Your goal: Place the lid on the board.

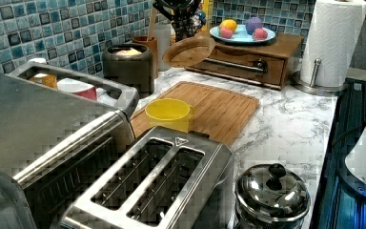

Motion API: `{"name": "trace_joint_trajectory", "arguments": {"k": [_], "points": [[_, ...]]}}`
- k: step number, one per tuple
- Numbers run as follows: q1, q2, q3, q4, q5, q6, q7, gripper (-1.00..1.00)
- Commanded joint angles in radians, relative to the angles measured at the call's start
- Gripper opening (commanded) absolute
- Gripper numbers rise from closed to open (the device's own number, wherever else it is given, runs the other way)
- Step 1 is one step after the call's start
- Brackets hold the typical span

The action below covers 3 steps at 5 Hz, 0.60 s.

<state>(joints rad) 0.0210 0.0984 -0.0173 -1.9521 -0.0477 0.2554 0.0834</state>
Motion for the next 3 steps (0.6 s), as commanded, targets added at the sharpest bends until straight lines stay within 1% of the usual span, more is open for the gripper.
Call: {"name": "trace_joint_trajectory", "arguments": {"k": [1,2,3], "points": [[-0.011,-0.023,-0.008,-0.026,-0.027,0.035,0.023,-1.0],[-0.028,-0.076,-0.028,-0.075,-0.043,0.096,0.042,-1.0],[-0.036,-0.133,-0.045,-0.141,-0.086,0.176,0.071,-1.0]]}}
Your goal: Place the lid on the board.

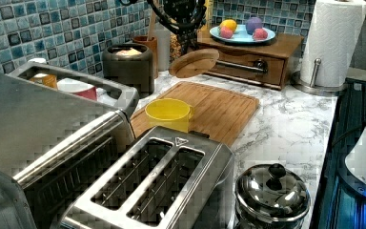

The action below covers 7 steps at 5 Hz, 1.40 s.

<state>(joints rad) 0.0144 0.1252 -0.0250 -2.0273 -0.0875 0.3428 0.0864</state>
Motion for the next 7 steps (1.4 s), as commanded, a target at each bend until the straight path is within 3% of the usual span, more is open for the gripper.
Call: {"name": "trace_joint_trajectory", "arguments": {"k": [1,6,7], "points": [[-0.028,-0.229,-0.058,-0.177,-0.1,0.217,0.118,-1.0],[-0.067,-0.251,-0.092,-0.415,-0.397,0.541,0.4,-1.0],[-0.068,-0.215,-0.112,-0.428,-0.359,0.621,0.358,-1.0]]}}
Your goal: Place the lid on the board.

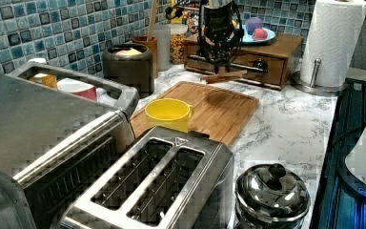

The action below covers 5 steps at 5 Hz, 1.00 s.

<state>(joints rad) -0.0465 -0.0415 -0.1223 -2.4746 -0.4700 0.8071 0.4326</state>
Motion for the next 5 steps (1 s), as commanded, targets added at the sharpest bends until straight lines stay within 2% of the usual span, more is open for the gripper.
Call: {"name": "trace_joint_trajectory", "arguments": {"k": [1,2,4,5], "points": [[-0.024,-0.03,-0.007,-0.014,-0.134,0.255,0.15,-1.0],[-0.015,0.004,-0.011,0.018,-0.093,0.219,0.134,-1.0],[-0.013,0.053,-0.014,0.053,-0.081,0.208,0.134,-1.0],[-0.01,0.065,-0.016,0.059,-0.096,0.22,0.151,-0.9]]}}
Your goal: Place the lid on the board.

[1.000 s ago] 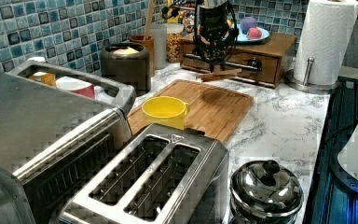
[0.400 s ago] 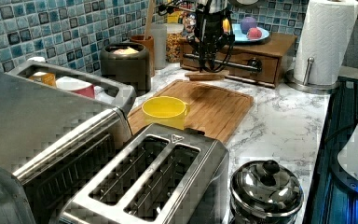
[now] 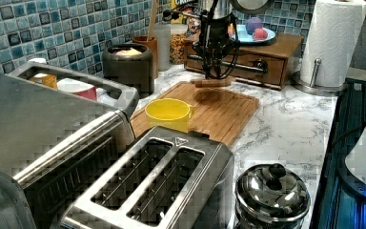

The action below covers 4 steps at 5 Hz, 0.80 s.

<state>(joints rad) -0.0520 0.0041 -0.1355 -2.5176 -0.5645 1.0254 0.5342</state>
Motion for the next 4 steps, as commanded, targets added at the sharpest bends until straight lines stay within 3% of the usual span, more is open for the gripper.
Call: {"name": "trace_joint_trajectory", "arguments": {"k": [1,2,3,4], "points": [[-0.005,0.021,-0.007,0.101,0.077,0.028,-0.018,1.0],[0.0,0.019,-0.005,0.096,0.083,0.03,-0.023,1.0],[0.008,0.024,0.001,0.115,0.152,-0.009,-0.071,1.0],[-0.091,0.012,0.123,0.147,0.233,-0.097,-0.136,1.0]]}}
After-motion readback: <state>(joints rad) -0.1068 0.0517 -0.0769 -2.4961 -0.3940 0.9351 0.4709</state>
